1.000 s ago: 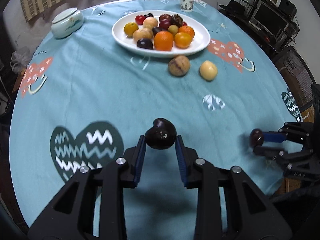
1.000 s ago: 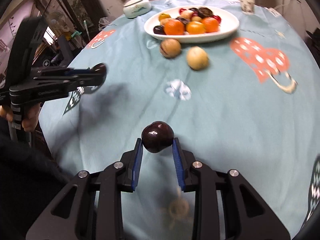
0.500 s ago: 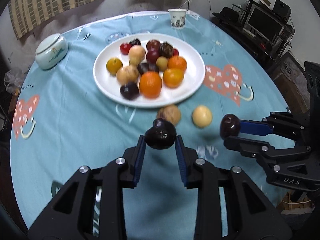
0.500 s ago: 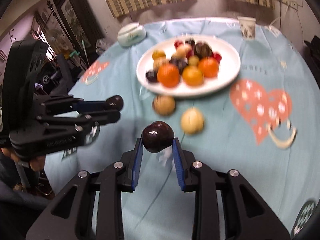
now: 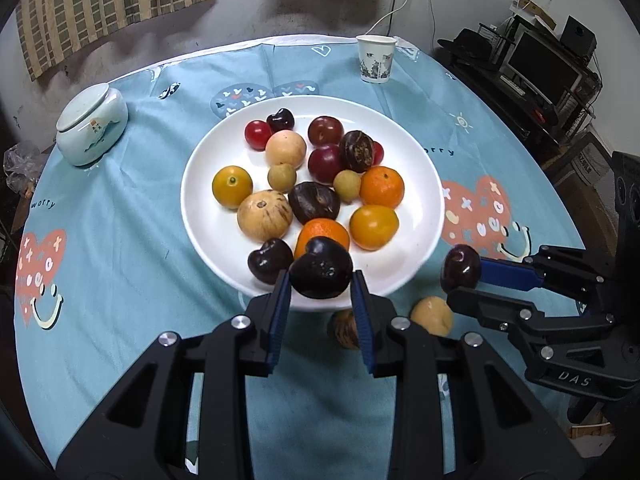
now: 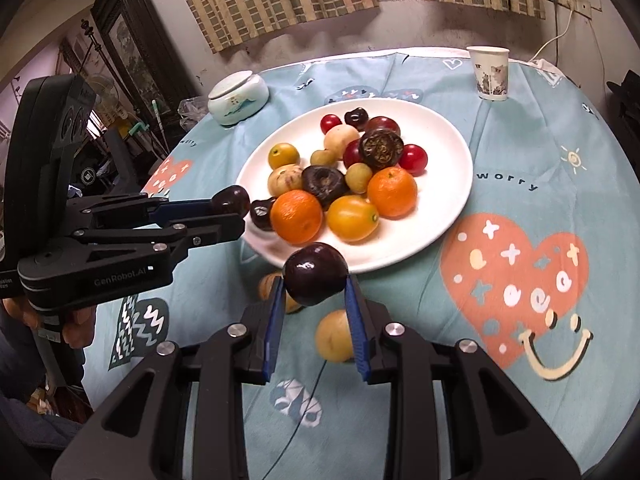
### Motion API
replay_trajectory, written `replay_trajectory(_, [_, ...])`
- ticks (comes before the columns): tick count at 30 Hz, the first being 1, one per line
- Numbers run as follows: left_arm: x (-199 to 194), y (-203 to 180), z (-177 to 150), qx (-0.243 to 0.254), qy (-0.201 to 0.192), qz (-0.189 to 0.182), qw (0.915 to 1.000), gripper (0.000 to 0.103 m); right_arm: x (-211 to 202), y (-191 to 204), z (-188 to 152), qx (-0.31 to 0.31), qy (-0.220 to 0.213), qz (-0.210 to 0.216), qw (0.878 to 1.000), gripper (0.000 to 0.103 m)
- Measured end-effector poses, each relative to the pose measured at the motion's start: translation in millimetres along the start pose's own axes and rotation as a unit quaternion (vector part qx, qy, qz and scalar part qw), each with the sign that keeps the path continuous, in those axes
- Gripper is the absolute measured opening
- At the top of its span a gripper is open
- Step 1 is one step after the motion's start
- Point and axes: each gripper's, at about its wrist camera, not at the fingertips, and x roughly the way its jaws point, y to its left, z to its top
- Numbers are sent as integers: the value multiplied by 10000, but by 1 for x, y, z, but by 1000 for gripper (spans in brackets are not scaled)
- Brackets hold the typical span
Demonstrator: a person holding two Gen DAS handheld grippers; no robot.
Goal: Organize fruits
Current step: 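Lower both plums onto the white plate and open both tools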
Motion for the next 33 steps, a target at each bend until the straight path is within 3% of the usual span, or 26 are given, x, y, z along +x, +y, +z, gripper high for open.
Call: replay_trajectory(33, [47,24,81,-103,-250,144,9995,31,51,-19,99,-303,-384,-37,9988,30])
